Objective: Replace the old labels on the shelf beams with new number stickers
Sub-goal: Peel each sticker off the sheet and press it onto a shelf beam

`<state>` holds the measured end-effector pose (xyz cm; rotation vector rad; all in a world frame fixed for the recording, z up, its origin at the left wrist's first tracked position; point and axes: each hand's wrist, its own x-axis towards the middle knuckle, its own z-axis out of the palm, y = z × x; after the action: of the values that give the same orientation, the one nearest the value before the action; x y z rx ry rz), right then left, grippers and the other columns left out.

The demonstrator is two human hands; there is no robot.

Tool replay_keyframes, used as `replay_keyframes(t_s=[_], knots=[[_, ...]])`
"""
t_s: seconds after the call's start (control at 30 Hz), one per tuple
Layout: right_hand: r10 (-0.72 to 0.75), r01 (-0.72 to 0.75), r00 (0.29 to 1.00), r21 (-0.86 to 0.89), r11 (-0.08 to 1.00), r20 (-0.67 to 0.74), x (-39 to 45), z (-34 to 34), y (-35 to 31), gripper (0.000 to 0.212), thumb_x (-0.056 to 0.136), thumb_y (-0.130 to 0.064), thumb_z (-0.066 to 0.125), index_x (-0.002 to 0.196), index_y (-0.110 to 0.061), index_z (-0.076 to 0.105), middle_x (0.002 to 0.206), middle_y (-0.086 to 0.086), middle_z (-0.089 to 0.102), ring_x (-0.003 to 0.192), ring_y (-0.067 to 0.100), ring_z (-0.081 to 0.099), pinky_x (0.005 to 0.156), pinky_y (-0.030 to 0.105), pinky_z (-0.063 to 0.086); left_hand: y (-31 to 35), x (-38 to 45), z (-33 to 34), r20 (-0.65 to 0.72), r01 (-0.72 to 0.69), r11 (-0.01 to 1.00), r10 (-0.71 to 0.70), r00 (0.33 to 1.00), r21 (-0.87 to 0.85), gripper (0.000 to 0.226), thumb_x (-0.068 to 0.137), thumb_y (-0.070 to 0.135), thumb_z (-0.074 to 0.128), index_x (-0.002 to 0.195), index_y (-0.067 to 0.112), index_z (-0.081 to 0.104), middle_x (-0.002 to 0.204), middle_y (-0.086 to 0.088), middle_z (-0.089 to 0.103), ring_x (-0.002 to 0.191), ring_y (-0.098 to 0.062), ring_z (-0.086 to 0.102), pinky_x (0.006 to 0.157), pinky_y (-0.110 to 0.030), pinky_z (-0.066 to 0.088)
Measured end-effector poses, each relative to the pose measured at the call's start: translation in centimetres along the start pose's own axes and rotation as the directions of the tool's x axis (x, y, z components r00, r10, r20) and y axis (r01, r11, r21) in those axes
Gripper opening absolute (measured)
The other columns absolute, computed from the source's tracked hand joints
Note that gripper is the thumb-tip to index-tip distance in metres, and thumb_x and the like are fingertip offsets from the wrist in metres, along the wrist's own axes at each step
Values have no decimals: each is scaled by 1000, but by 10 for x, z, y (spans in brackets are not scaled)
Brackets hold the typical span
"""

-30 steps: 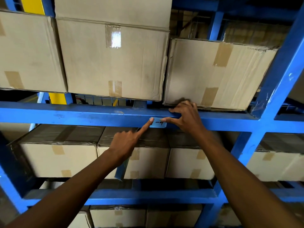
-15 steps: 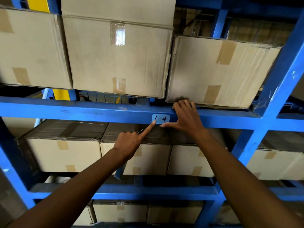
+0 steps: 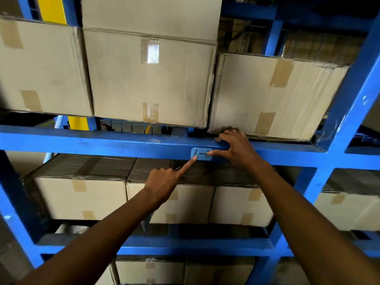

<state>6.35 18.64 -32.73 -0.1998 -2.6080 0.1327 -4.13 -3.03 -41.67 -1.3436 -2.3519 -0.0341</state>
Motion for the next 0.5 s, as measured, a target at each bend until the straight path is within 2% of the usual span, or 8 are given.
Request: replay_keyframes(t_s=[0.07, 0.13, 0.23, 0.3, 0.33, 0.43, 0.5], knots=[[13, -13, 1000, 12, 1000, 18, 0, -8, -1, 54, 75, -57, 62, 108, -15, 63, 107, 6, 64, 101, 19, 51, 82, 30, 28, 0, -1, -4, 34, -6, 1000, 7, 999, -22, 118, 89, 13, 58, 120, 43, -52, 82, -10, 67, 51, -17, 48, 56, -33, 46], [33, -31, 997, -28, 999, 76, -5, -14, -1, 56, 80, -55, 58, 122, -17, 58, 122, 7, 62, 116, 22, 47, 93, 36, 29, 3, -4, -11, 75, -3, 993, 12, 997, -117, 119, 89, 11, 59, 119, 46, -51, 89, -12, 68, 57, -19, 56, 59, -35, 51], [76, -70, 992, -51, 996, 106, -22, -17, -6, 57, 84, -49, 57, 132, -21, 49, 141, 4, 48, 134, 22, 31, 106, 39, 20, 12, -10, -24, 115, 21, 907, 31, 993, -421, 113, 86, 11, 62, 130, 48, -36, 102, -20, 67, 71, -22, 64, 70, -40, 57], [68, -68, 997, -10, 998, -25, -36, -19, -10, 47, 87, -44, 56, 127, -20, 54, 140, 5, 50, 133, 23, 34, 105, 36, 21, 22, -11, -33, 44, 10, 766, 24, 999, -643, 101, 89, 9, 57, 138, 47, -23, 94, -19, 66, 64, -14, 58, 73, -45, 56], [66, -64, 992, 19, 998, -111, -45, -22, -11, 41, 88, -41, 57, 123, -18, 58, 134, 6, 55, 129, 24, 39, 101, 35, 24, 30, -11, -37, 12, 5, 677, 6, 1000, -736, 97, 90, 8, 55, 140, 48, -18, 93, -12, 65, 65, -11, 57, 74, -43, 55], [109, -74, 953, 129, 989, -284, -72, -41, -8, 25, 90, -32, 56, 108, -18, 66, 112, 3, 67, 110, 23, 54, 93, 35, 33, 54, -4, -53, -10, 17, 384, -68, 998, -923, 95, 91, 7, 57, 141, 54, -9, 105, 7, 59, 79, -7, 66, 69, -22, 55], [154, -100, 926, 167, 981, -345, -93, -56, 0, 17, 89, -26, 58, 100, -17, 68, 104, 3, 70, 102, 23, 58, 90, 38, 41, 71, 3, -65, 39, 55, 168, -98, 994, -984, 94, 90, 7, 58, 138, 58, -6, 100, 5, 63, 77, -8, 70, 60, -20, 57]])
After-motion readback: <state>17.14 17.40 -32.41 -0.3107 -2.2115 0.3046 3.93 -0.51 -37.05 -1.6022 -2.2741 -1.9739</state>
